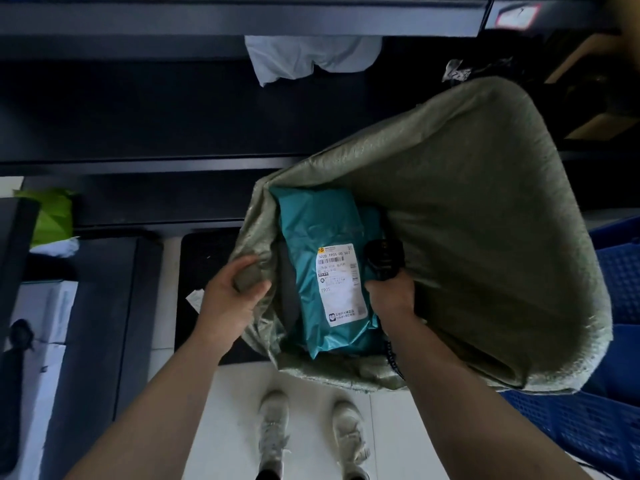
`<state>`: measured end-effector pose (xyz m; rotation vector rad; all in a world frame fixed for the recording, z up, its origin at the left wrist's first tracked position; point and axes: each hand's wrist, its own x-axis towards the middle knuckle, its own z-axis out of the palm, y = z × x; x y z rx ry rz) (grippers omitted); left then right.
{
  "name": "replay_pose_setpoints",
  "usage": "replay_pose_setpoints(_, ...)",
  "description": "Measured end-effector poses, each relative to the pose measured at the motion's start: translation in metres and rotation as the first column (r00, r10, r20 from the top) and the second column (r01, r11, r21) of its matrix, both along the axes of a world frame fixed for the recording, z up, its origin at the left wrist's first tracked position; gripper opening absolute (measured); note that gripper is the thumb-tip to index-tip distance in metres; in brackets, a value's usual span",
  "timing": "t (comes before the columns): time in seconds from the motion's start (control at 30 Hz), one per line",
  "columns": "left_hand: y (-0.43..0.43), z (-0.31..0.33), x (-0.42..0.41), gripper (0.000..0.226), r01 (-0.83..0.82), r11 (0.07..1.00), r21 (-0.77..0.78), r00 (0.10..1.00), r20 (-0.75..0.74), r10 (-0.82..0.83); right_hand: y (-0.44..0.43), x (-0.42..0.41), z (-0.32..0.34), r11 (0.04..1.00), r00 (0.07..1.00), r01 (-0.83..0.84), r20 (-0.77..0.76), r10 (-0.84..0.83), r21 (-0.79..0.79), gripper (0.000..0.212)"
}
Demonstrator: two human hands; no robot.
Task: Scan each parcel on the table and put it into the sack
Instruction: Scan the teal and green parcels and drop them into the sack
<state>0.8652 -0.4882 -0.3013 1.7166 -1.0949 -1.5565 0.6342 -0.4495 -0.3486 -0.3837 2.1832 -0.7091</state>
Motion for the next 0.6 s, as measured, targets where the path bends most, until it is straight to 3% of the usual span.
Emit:
replay_pose_setpoints(0.17, 0.011, -0.017, -0.011, 0.063, 0.089, 0.992, 0.095, 0.996, 0.008, -0.09, 0.013, -0.005, -0.003, 0.997, 0.994, 0.023, 0.11, -0.015, -0.075, 0.061)
replay_pose_setpoints(0.4, 0.012, -0.018, -0.011, 0.068, 0.223, 0.972, 0.068, 0.959, 0.163, -0.232, 0.03, -0.012, 0.01, 0.992, 0.992, 0.017, 0.125, -0.001, -0.129, 0.054)
replay_pose_setpoints(0.6, 0.036, 0.04, -0.006, 0.069, 0.436, 0.898, 0.062, 0.831, 0.357, -0.428, 0.066, -0.006, 0.085, 0.991, 0.997, -0.078, -0.001, 0.078, -0.11, 0.043)
